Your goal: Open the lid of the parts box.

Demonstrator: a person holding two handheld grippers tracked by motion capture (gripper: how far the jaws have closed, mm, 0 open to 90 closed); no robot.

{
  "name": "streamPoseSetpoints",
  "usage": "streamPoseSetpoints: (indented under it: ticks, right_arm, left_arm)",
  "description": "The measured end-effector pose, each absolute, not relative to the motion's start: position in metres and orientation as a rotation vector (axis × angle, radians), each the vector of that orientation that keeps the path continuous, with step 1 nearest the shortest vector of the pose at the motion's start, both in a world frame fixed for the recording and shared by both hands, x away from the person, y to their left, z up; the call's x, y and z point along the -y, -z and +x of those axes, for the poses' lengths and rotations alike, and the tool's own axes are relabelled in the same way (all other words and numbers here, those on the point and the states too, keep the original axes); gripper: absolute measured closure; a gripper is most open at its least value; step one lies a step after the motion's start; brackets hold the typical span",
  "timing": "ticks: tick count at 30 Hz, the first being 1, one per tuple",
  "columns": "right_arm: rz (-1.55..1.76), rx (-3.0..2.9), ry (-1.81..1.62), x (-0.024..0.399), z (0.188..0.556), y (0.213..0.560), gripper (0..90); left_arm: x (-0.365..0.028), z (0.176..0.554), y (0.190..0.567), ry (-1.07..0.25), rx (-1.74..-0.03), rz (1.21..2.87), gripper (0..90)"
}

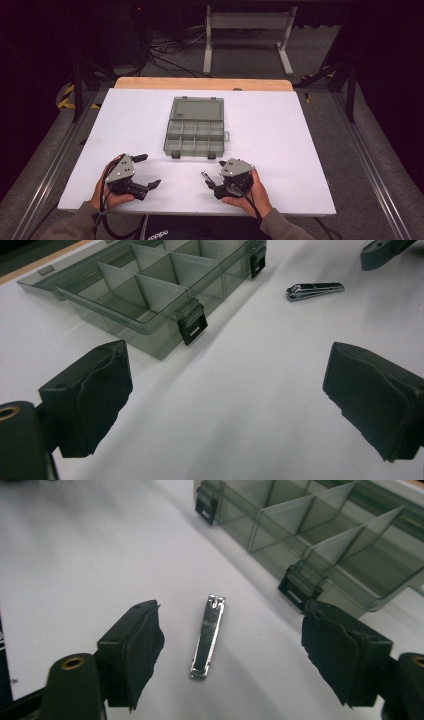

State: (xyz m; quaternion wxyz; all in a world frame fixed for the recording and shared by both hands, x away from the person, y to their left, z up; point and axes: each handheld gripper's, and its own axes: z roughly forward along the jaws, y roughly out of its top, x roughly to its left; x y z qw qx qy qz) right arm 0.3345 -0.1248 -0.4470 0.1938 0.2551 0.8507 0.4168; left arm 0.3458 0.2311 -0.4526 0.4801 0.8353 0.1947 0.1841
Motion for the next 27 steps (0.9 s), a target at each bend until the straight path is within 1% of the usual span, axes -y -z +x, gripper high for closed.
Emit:
streamPoseSetpoints:
  ticks: [1,3,4,6,10,18,20,21,22,25,27]
  right_arm:
    - [0.713,-2.395,-1.170,0.125,0.335,0.448,24.9]
    - [0.709,-2.418,-1.178,0.124,0.336,0.450,28.6]
    - [0.709,-2.418,-1.178,0.124,0.336,0.450,28.6]
    - [0.713,-2.434,-1.174,0.123,0.338,0.451,31.4]
    - [0.703,-2.456,-1.178,0.119,0.340,0.453,33.7]
    - [0.671,-2.508,-1.073,0.096,0.347,0.460,50.3]
    - [0.688,-2.512,-1.059,0.095,0.349,0.461,51.1]
    - [0.726,-2.526,-1.082,0.097,0.352,0.462,53.7]
    - [0.744,-2.536,-1.089,0.097,0.355,0.462,58.2]
    - [0.750,-2.545,-1.095,0.097,0.358,0.462,60.7]
    - [0.748,-2.541,-1.096,0.097,0.359,0.462,65.0]
  left_arm:
    - [-0.232,0.345,0.452,-0.451,-0.476,2.032,5.9]
    - [-0.232,0.346,0.452,-0.444,-0.482,2.026,5.8]
    - [-0.232,0.346,0.452,-0.444,-0.482,2.026,5.8]
    - [-0.232,0.345,0.452,-0.451,-0.476,2.031,5.8]
    - [-0.231,0.345,0.453,-0.451,-0.469,2.039,5.7]
    - [-0.234,0.342,0.454,-0.453,-0.464,2.046,5.9]
    - [-0.235,0.341,0.455,-0.451,-0.470,2.043,6.1]
    - [-0.236,0.341,0.455,-0.447,-0.471,2.043,6.1]
    - [-0.238,0.341,0.455,-0.437,-0.468,2.047,6.7]
    - [-0.240,0.341,0.455,-0.437,-0.476,2.041,6.7]
    - [-0.241,0.341,0.455,-0.428,-0.479,2.034,7.0]
